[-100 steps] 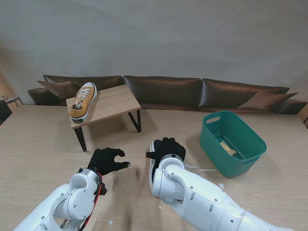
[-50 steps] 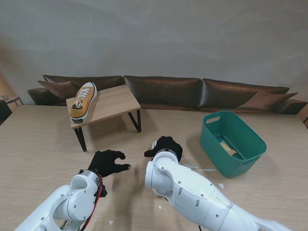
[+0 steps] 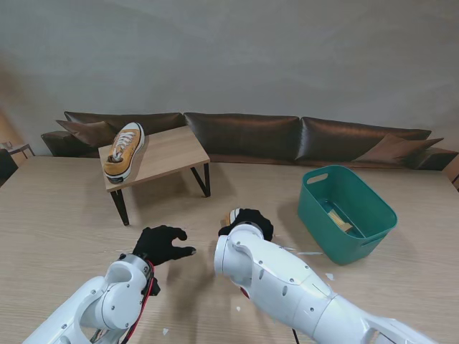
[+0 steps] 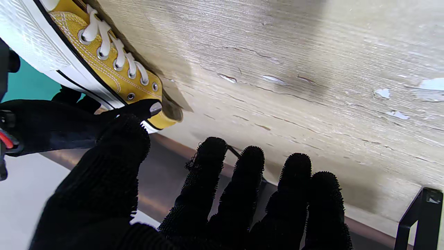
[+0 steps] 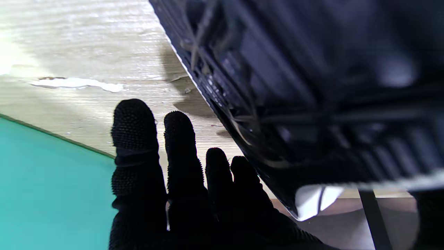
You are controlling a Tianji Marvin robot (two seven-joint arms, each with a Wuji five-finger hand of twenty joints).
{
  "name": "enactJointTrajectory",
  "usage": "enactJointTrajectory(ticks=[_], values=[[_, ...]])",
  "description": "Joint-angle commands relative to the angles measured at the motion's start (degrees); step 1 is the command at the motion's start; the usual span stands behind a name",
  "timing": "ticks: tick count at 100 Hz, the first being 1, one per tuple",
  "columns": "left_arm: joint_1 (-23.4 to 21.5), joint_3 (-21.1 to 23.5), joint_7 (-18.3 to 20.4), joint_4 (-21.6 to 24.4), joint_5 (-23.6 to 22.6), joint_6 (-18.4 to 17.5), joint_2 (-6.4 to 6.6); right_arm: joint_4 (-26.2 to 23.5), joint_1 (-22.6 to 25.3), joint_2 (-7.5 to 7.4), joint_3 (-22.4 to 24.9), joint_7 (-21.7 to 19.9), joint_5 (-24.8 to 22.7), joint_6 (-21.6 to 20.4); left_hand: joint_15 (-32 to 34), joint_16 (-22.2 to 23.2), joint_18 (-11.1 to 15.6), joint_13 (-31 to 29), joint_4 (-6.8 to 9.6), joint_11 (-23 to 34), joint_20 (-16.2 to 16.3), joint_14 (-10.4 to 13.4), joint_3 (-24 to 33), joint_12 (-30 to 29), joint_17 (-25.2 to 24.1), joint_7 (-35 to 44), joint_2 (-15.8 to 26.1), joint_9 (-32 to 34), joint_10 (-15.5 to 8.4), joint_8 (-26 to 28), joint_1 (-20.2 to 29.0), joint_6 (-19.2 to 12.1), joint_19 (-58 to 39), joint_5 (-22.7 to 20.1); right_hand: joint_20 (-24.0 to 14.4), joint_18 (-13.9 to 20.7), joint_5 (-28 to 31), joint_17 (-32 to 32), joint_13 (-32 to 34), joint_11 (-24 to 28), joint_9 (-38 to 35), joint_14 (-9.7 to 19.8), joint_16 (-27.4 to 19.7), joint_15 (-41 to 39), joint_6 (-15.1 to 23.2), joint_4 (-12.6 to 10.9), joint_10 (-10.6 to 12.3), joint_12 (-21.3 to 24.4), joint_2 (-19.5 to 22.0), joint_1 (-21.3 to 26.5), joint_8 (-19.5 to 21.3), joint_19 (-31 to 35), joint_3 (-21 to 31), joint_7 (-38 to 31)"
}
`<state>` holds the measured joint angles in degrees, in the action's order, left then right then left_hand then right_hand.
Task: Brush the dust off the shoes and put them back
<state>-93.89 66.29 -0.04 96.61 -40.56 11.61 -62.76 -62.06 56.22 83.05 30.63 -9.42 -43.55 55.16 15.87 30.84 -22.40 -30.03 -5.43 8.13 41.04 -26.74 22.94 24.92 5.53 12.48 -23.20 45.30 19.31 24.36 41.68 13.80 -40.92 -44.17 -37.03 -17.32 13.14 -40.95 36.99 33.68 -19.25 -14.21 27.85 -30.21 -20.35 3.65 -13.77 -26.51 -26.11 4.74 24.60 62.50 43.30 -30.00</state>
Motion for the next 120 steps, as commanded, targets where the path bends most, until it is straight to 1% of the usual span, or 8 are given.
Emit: enactJointTrajectory(ticks=[1, 14, 39, 43, 48, 64, 85, 120], values=[[-0.16, 0.01, 1.15, 0.28, -0.07, 0.28, -0.07, 1.08, -0.10, 0.82, 0.50, -0.83, -0.50, 2.91, -1.22, -0.48, -1.34, 0.13, 1.90, -0.13, 0.74, -1.36, -1.44, -0.15, -1.12, 0.20, 2.17, 1.03, 0.85, 0.34, 0.68, 0.54, 1.64, -0.95, -1.91, 0.83, 0.51, 22.24, -0.90, 0.60, 0.64, 0.09, -0.20, -0.88, 1.11, -1.44, 0.33, 0.94, -1.74, -0.18, -1.11, 2.13, -0.18, -1.44], [0.16, -0.29, 1.19, -0.02, 0.40, 0.63, -0.13, 3.23, -1.38, 1.22, -1.27, 2.03, 3.63, 2.90, -1.20, -0.45, -1.34, 0.11, 1.93, -0.12, 0.91, -1.63, -1.57, -0.14, -1.10, 0.23, 2.23, 1.10, 1.02, 0.34, 0.76, 0.74, 1.74, -1.08, -2.76, 0.86, 7.11, 18.34, 4.51, 2.48, -7.12, -0.54, 0.88, -4.19, 3.98, -1.17, 0.52, 0.26, -3.99, 5.40, -0.65, 5.53, -1.49, -4.90], [0.44, -0.51, 1.42, -0.23, 0.82, 0.88, -0.15, 4.68, -1.14, 2.17, -1.62, 4.90, 2.56, 2.90, -1.08, -0.36, -1.40, 0.02, 1.99, -0.09, 1.17, -1.73, -1.83, -0.10, -1.02, 0.21, 3.02, 1.24, 1.27, 0.31, 0.87, 0.90, 1.95, -1.13, 2.12, 1.04, 33.93, -3.78, 32.14, 6.19, -39.97, 5.64, 3.86, -13.65, 11.98, -2.43, 5.35, -4.24, -5.08, 31.97, -1.38, 18.62, -9.91, -19.44], [0.42, -0.52, 1.19, -0.26, 0.95, 1.03, -0.21, 4.51, -1.24, 1.93, -2.22, 5.82, 2.93, 2.90, -1.02, -0.33, -1.46, -0.07, 2.02, -0.06, 1.22, -1.91, -1.78, -0.09, -1.08, 0.22, 3.18, 1.34, 1.36, 0.31, 1.03, 1.04, 2.02, -1.20, 2.53, 1.62, 34.43, -8.11, 37.03, 6.93, -45.24, 7.08, 5.41, -16.83, 13.62, 6.00, 5.96, -5.71, -14.11, 27.95, -8.32, 20.94, 18.31, -29.16], [0.40, -0.52, 0.91, -0.31, 1.08, 1.15, -0.28, 4.00, -1.50, 1.34, -3.14, 7.43, 4.88, 2.89, -1.02, -0.31, -1.54, -0.03, 2.05, -0.02, 1.32, -1.99, -1.73, -0.07, -1.03, 0.21, 3.38, 1.50, 1.51, 0.29, 1.20, 1.08, 2.05, -1.24, 3.03, 2.01, 37.58, -11.92, 37.91, 6.66, -50.03, 8.32, 8.38, -22.22, 15.10, 11.73, 6.60, -7.22, -15.83, 27.44, -9.89, 22.24, 28.61, -32.33], [0.59, -0.50, 0.27, -0.70, 1.10, 1.09, -0.40, -0.70, -2.35, -2.34, -6.44, 14.37, 16.57, 2.76, -0.88, -0.22, -1.72, -0.24, 2.10, 0.00, 1.59, -2.07, -1.54, -0.04, -0.84, 0.06, 3.55, 1.61, 1.95, 0.20, 1.64, 1.27, 2.08, -1.08, 1.66, 4.33, 39.88, -18.05, 38.37, 9.66, -52.89, 12.08, 12.69, -35.39, 17.26, 13.65, 6.60, -14.39, -15.74, 30.89, -2.22, 25.34, 31.89, -34.51], [1.65, -0.33, 0.62, -2.13, 1.10, 1.04, -0.34, -6.60, 2.69, -3.88, 0.80, 18.09, 19.05, -0.70, -0.79, -0.13, -1.87, -0.08, 2.11, -0.05, 1.99, -2.26, -0.93, 0.07, -0.72, -0.16, 3.59, 1.25, 2.36, 0.05, 1.94, 1.56, 2.29, -0.74, -1.08, 5.20, 40.54, -21.44, 38.50, 13.81, -53.29, 14.67, 15.65, -43.28, 19.11, 15.58, 6.56, -20.27, -14.82, 33.36, 8.55, 26.66, 33.44, -36.00], [5.36, -1.34, -2.90, -7.96, 4.03, -0.97, -1.33, -14.96, 11.23, -4.06, 11.11, 25.66, 24.44, -6.26, -0.95, -0.11, -1.89, 1.00, 2.05, -0.92, 2.56, -2.48, 1.25, -0.21, -0.80, -2.59, 2.94, -2.03, 3.10, -1.13, 2.81, -1.24, 2.36, 4.34, -2.66, 4.07, 40.55, -21.95, 38.43, 13.70, -53.05, 13.61, 16.11, -44.20, 17.69, 15.91, 5.60, -21.37, -14.79, 34.31, 10.67, 26.29, 33.71, -35.26]])
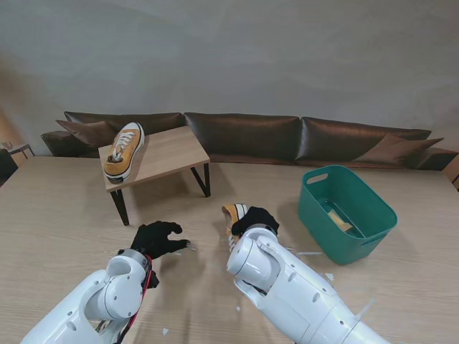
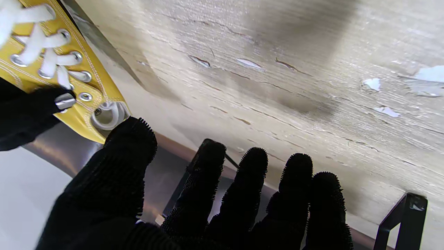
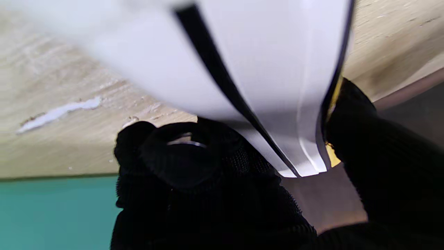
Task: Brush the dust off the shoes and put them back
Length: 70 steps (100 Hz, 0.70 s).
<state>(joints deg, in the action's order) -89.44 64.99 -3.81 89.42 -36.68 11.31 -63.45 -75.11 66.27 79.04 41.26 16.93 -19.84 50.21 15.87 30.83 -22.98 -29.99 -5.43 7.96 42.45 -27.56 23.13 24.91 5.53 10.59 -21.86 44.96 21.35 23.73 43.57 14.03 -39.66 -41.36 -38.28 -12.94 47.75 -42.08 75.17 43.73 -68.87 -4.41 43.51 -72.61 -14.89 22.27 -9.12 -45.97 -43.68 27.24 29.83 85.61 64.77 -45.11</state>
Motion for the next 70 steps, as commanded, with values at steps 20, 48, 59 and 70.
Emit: enactJointTrajectory(ticks=[20, 48, 59, 70], values=[[4.34, -0.68, -0.27, -4.07, 0.45, -3.59, -0.87, -7.35, 4.73, -3.03, 3.35, -1.99, 1.28, -7.63, -1.16, -0.12, -1.43, 1.53, 1.90, -1.04, 1.46, -1.86, 2.32, -0.41, -0.80, -1.52, 0.78, -3.35, 1.25, -1.29, 0.94, -3.59, 1.13, 3.25, -2.04, -0.90, 6.08, -20.47, 0.19, 3.59, -3.30, 2.94, 0.32, -1.61, 11.92, -2.88, 0.70, -2.06, 2.90, 12.18, 5.73, 2.89, 12.04, -20.05], [10.19, -2.37, 2.41, -7.70, -1.40, -8.89, -0.08, -15.03, 10.63, -6.92, 7.57, -6.06, 0.54, -14.03, -2.03, -0.32, 0.00, 4.41, 1.26, -2.00, 1.84, -0.40, 5.66, -1.02, -1.37, -4.53, -2.41, -8.45, -0.28, -4.44, -1.50, -5.62, 0.70, 10.03, -2.69, -1.67, 6.04, -19.89, 0.14, 3.63, -3.13, 2.10, 0.26, -1.56, 11.41, -2.83, 0.52, -2.12, 2.88, 12.29, 6.16, 2.76, 12.15, -20.00], [11.82, -3.00, 3.75, -8.57, -1.32, -10.71, 0.16, -17.31, 12.76, -8.15, 9.39, -7.90, 1.02, -17.07, -2.73, -0.71, 0.68, 5.95, 1.07, -2.25, 0.99, 0.34, 6.61, -1.36, -2.12, -5.07, -3.45, -10.74, -0.80, -5.57, -3.30, -5.52, 1.99, 11.71, -2.89, -1.90, 6.05, -19.51, 0.10, 3.66, -3.12, 1.90, 0.21, -1.48, 11.39, -2.83, 0.56, -2.12, 2.89, 12.34, 6.28, 2.66, 12.15, -19.97], [12.86, -3.45, 4.77, -9.01, 0.83, -12.31, 0.08, -18.66, 14.16, -9.00, 10.60, -9.16, 1.47, -20.17, -3.47, -1.11, 0.76, 7.00, 0.73, -2.49, 0.38, 1.13, 6.79, -1.65, -2.69, -5.43, -4.63, -12.32, -1.46, -6.33, -4.96, -5.77, 3.63, 13.27, -3.17, -2.36, 6.06, -19.07, 0.07, 3.65, -2.93, 1.38, 0.11, -1.27, 11.31, -2.82, 0.43, -2.10, 3.05, 12.34, 6.41, 2.61, 11.99, -19.93]])
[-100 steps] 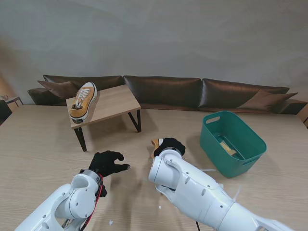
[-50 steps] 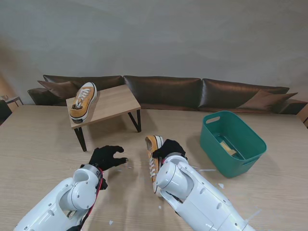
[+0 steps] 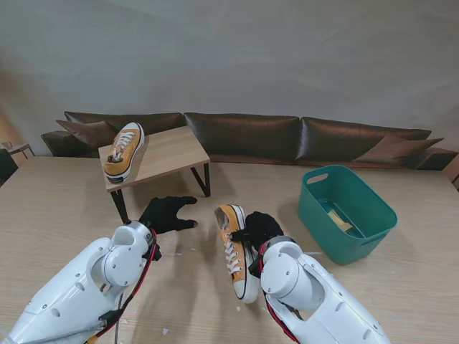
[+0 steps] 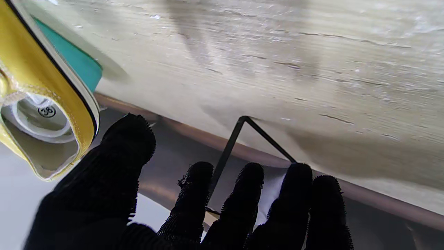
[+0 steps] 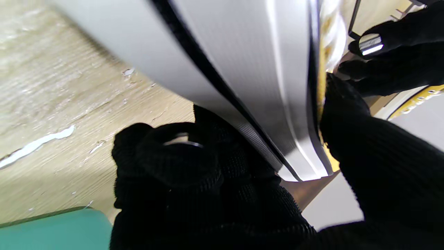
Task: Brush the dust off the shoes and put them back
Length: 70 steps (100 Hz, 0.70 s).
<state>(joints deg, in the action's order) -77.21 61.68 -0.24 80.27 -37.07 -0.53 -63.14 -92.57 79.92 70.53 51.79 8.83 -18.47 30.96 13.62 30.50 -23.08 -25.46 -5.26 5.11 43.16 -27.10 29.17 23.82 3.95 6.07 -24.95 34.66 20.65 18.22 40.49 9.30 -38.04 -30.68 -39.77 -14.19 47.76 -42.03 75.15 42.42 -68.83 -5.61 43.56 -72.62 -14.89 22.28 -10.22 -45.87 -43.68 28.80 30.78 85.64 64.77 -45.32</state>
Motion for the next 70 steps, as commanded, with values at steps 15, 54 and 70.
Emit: enactJointTrajectory(ticks=[15, 54, 70], values=[[1.19, -0.56, 2.01, -0.12, 5.38, -3.34, -0.56, -2.33, 1.95, -1.19, 1.66, -2.71, 2.55, -5.38, -1.90, -1.19, 0.69, 2.98, 0.01, 0.63, -0.69, 1.28, 1.25, -0.20, -0.91, 0.38, -3.73, -2.42, -1.17, -0.39, -4.08, -0.87, 4.40, 2.57, -1.93, -1.32, 6.06, -18.40, 0.07, 5.01, -2.82, 2.03, -0.04, -1.03, 10.99, -2.86, 1.41, -2.12, 3.13, 10.90, 5.57, 2.35, 11.99, -19.67], [0.12, -0.39, 4.52, 1.22, 12.41, -8.96, -0.69, -2.81, 2.56, -1.97, 1.56, -5.35, 4.78, -9.46, -2.39, -1.77, 0.10, 3.33, -1.82, 0.30, 3.53, 2.59, -0.72, -0.23, 2.09, -1.02, -7.00, -4.37, -3.12, -1.53, -8.05, -7.07, 13.81, 4.53, -2.56, -1.97, 5.97, -17.17, 0.02, 5.09, -2.45, 1.19, -0.33, -0.22, 10.63, -3.01, 1.18, -1.91, 3.45, 11.20, 5.73, 1.88, 11.58, -19.49], [-0.47, -0.24, 5.86, 2.43, 15.33, -9.04, -0.73, -2.23, 2.50, -2.07, 1.00, -5.81, 4.66, -9.62, -1.55, -1.34, -0.92, 1.97, -1.79, 0.35, 4.42, 2.06, 1.91, -0.28, 4.14, 0.39, -6.61, -3.26, -2.68, -0.99, -8.97, -6.82, 15.35, 2.11, -2.68, -1.95, 5.86, -17.13, 0.01, 5.14, -2.33, 1.15, -0.35, -0.14, 10.56, -3.03, 1.12, -1.86, 3.50, 11.25, 5.80, 1.83, 11.51, -19.43]])
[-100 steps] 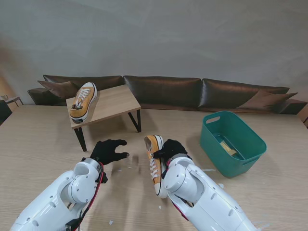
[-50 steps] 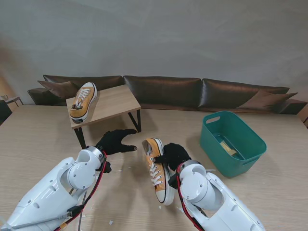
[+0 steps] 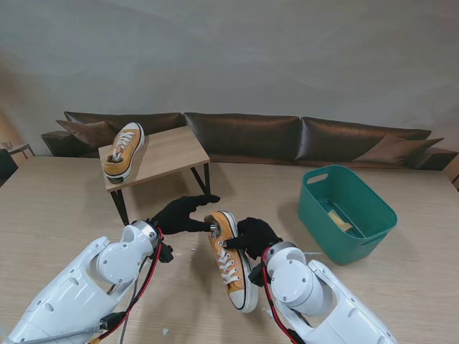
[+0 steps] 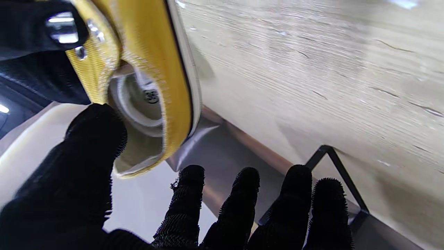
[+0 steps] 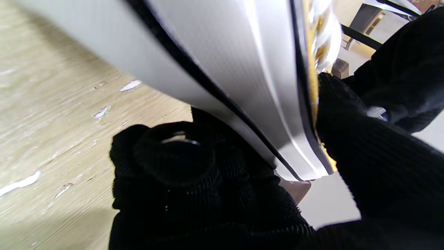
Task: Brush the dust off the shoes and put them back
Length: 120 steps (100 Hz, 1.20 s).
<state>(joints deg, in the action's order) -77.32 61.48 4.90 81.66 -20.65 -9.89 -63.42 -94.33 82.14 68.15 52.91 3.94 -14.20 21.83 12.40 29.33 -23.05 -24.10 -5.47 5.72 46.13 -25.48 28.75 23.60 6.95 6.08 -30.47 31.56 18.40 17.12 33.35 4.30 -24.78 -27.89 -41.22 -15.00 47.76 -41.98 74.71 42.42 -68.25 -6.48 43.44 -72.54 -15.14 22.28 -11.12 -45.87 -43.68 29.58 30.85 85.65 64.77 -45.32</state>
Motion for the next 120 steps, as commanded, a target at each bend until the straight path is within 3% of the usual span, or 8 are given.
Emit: enactJointTrajectory(ticks=[1, 9, 21, 37, 47, 78, 95, 120], values=[[-0.38, -0.06, 0.66, 1.06, -1.10, 0.39, -0.48, -0.46, 0.32, 0.32, -0.12, -0.90, 0.48, -0.51, -0.14, -0.04, -1.06, 0.44, -1.56, -0.24, 1.77, 0.36, 2.92, -0.06, 1.46, 0.60, -1.11, 0.10, -0.34, 0.25, -1.77, -1.81, 2.33, -0.89, -1.25, -1.18, 5.85, -17.13, 0.48, 5.16, -2.91, 2.18, -0.22, -0.23, 10.77, -3.04, 1.97, -1.86, 3.49, 10.48, 5.76, 1.82, 11.50, -19.45], [-0.33, -0.30, 0.24, 0.96, -1.04, 0.73, -0.63, -0.59, 0.68, 0.33, -0.04, -0.80, 0.79, -0.83, 1.43, 0.87, -1.77, -1.78, -1.25, 0.26, 3.73, -0.25, 4.21, 0.26, 3.59, 1.50, 0.38, 1.92, -0.12, 0.86, 0.13, -1.72, 1.17, -2.55, -1.33, -1.26, 5.86, -17.10, 0.47, 5.20, -2.90, 1.92, -0.21, -0.24, 10.75, -3.03, 1.96, -1.83, 3.59, 10.43, 5.82, 1.80, 11.44, -19.44], [0.39, -1.37, -1.52, -0.30, 1.09, 0.84, -1.42, -1.19, 1.29, 0.17, 0.23, -1.05, 1.01, -1.29, 7.42, 4.45, -2.27, -8.78, 0.14, 1.96, 8.83, -1.16, 6.56, 2.69, 7.63, 5.17, 1.44, 8.75, 0.45, 3.77, 12.60, 1.19, -11.49, -10.16, -1.40, -1.27, 5.87, -17.10, 0.47, 5.25, -2.93, 2.03, -0.23, -0.21, 10.62, -3.04, 2.00, -1.77, 3.60, 10.42, 5.86, 1.77, 11.39, -19.44], [1.56, -2.94, -5.01, -2.51, -1.00, -1.87, -1.99, -1.69, 1.62, 0.20, 0.46, -1.17, 1.65, -1.08, 15.87, 6.05, -0.85, -18.67, -1.04, 5.09, -3.28, 1.36, 12.31, 5.52, 12.02, 10.29, -2.81, 18.27, -1.05, 8.23, 19.47, 4.71, -36.09, -19.47, -1.49, -1.29, 5.82, -17.06, 0.45, 5.25, -2.89, 1.86, -0.22, -0.21, 10.49, -3.07, 1.87, -1.70, 3.61, 10.52, 5.87, 1.73, 11.36, -19.40], [1.91, -3.81, -7.04, -3.20, -0.12, -3.09, -2.72, -1.86, 1.73, 0.25, 0.47, -1.02, 1.86, -1.01, 19.14, 6.90, -1.32, -22.49, -3.40, 7.09, -4.75, 2.20, 9.18, 6.73, 15.20, 14.39, -6.51, 22.93, -1.50, 11.05, 22.66, 4.56, -41.41, -23.50, -1.58, -1.48, 5.83, -16.88, 0.46, 5.25, -2.88, 1.85, -0.22, -0.21, 10.23, -3.08, 1.76, -1.67, 3.67, 10.53, 5.86, 1.78, 11.32, -19.39], [2.30, -6.66, -8.25, -3.42, 4.04, -3.56, -3.89, -0.16, -0.01, 1.10, -1.23, 0.25, 2.23, 0.69, 26.70, 9.11, -2.01, -32.94, -2.81, 9.77, -5.37, 3.81, 4.75, 16.73, 24.50, 28.77, -9.60, 32.39, -3.33, 9.13, 25.47, 3.19, -53.44, -27.18, -1.66, -1.41, 5.79, -16.85, 0.46, 5.34, -2.86, 1.83, -0.23, -0.19, 10.27, -3.11, 1.81, -1.64, 3.68, 10.62, 5.89, 1.87, 11.37, -19.41], [3.44, -8.58, -10.77, -5.73, 4.00, -2.98, -4.87, 0.99, -0.64, 1.70, -1.60, 1.32, 3.08, 1.21, 31.27, 6.35, -3.06, -47.28, -2.78, 9.84, -12.01, 7.65, 10.18, 16.88, 39.12, 38.91, -8.98, 46.19, -2.41, 7.68, 28.86, 5.98, -59.65, -32.46, -1.68, -1.43, 5.78, -16.82, 0.42, 5.35, -2.84, 1.44, -0.25, -0.14, 10.26, -3.09, 1.78, -1.59, 3.79, 10.58, 5.88, 1.86, 11.27, -19.41], [3.51, -9.18, -15.49, -7.56, 1.45, -1.92, -5.80, 2.13, -0.78, 2.38, -0.89, 2.79, 4.82, 1.41, 49.88, 7.00, -1.63, -48.81, -3.79, 16.95, -16.25, 11.91, 20.84, 21.73, 51.14, 42.86, -15.05, 49.93, -1.04, 2.35, 27.73, 8.34, -63.48, -35.75, -1.72, -5.80, 1.56, -7.38, -0.12, 2.59, 2.10, -4.76, -4.36, 9.20, 8.29, -4.04, 0.36, 0.80, 7.86, 8.79, 1.18, -2.75, 5.99, -16.66]])
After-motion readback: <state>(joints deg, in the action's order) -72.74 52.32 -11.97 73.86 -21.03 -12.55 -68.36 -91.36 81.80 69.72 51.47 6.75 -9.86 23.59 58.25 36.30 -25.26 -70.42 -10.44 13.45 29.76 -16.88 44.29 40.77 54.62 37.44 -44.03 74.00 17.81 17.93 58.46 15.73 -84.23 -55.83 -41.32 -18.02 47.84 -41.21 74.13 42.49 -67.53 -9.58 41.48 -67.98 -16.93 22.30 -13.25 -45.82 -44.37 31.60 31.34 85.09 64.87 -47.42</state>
